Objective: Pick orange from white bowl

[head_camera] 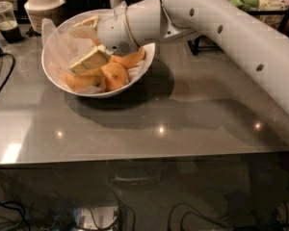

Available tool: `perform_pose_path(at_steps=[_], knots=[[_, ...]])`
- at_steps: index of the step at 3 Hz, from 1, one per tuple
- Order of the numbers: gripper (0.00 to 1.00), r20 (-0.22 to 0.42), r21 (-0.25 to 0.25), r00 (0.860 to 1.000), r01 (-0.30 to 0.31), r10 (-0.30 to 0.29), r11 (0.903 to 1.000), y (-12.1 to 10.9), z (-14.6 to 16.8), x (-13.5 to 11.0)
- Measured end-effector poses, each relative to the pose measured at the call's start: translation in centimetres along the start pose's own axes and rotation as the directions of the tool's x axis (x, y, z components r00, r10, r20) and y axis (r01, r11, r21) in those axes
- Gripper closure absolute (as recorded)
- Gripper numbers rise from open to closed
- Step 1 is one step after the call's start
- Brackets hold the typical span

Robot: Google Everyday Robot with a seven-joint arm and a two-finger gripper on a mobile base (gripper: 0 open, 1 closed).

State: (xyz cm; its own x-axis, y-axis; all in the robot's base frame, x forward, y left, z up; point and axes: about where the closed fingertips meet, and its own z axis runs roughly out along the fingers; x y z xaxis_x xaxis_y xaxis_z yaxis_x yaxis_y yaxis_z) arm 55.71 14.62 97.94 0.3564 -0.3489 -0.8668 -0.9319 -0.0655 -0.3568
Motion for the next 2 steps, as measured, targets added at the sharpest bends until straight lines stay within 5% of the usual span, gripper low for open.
perform_pose_path(at_steps=[1,2], knots=[[0.43,0.000,0.000,1.000,0.000,0.000,1.0000,0.00,0.00,0.00],[0.29,0.000,0.000,1.000,0.000,0.000,1.0000,0.00,0.01,-0.01]])
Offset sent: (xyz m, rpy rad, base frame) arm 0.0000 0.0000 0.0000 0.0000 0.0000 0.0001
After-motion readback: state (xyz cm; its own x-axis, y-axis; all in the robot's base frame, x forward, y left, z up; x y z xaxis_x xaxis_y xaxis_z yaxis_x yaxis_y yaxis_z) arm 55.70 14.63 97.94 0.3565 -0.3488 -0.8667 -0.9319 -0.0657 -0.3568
